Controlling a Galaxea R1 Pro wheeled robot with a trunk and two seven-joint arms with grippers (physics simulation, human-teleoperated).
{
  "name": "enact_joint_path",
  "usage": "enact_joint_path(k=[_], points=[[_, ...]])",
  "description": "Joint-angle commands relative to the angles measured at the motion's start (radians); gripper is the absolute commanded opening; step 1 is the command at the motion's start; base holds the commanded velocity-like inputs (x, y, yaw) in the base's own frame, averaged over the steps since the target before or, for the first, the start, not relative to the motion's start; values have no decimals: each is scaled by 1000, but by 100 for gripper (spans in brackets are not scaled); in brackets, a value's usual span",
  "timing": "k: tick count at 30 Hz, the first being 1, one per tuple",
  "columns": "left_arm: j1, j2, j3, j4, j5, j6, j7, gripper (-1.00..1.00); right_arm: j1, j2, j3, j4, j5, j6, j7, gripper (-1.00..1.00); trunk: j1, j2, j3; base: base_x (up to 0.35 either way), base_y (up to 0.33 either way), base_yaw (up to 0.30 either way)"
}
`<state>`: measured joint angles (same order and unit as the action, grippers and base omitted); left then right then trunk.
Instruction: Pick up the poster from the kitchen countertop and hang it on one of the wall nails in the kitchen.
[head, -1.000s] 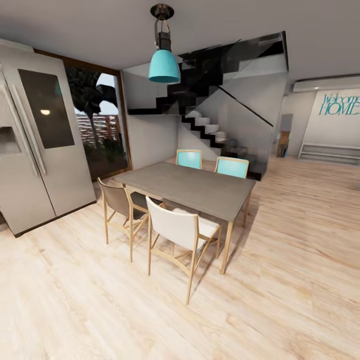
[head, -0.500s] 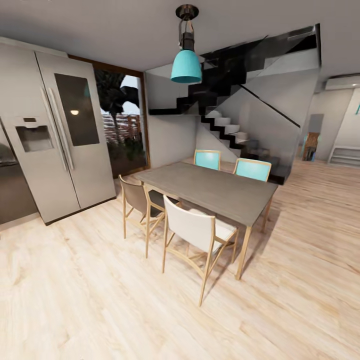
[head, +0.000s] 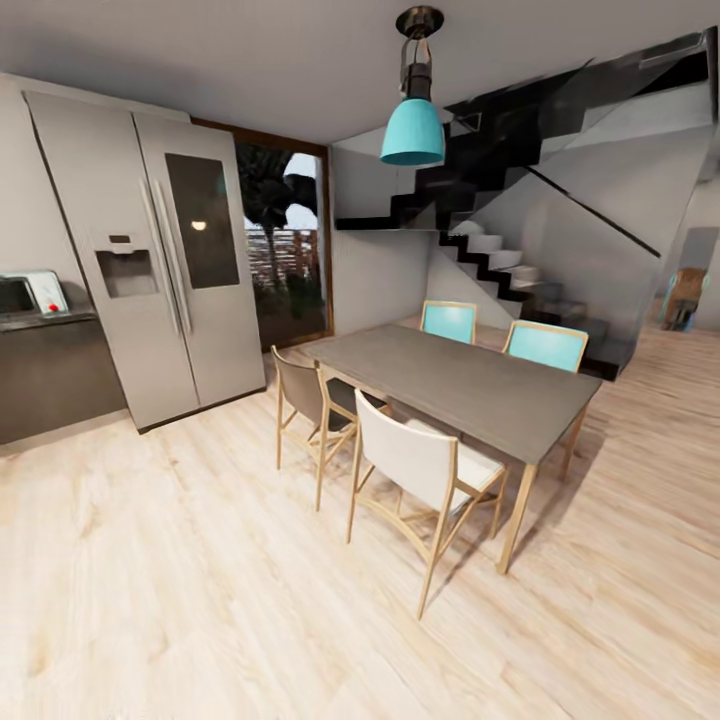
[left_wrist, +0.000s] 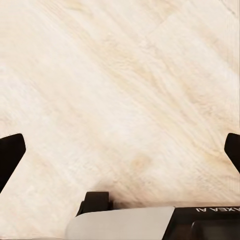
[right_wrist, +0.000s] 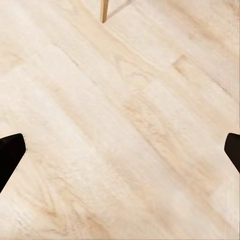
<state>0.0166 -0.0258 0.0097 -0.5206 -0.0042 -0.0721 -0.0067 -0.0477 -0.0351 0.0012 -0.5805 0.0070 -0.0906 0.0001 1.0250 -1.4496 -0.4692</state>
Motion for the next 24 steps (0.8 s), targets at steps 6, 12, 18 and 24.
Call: enact_joint_path(k=[6,12,18,24], points=[[0,0,1,-1,0,-2,0,100,0,0,1,1,1,-3,-1,100,0,0,-1,0,-2,289],[0,0,1,-1,0,-2,1,100,0,0,2,1,2,-3,-2,100,0,0,-1,0,0,290],[0,0,1,-1,0,-2,1,100,0,0,2,1,2,-3,-2,100,0,0,-1,0,0,291],[0,0,2,-1,0,-2,1,100,0,1,2,1,2,-3,-2,100,0,0,-1,0,0,291]])
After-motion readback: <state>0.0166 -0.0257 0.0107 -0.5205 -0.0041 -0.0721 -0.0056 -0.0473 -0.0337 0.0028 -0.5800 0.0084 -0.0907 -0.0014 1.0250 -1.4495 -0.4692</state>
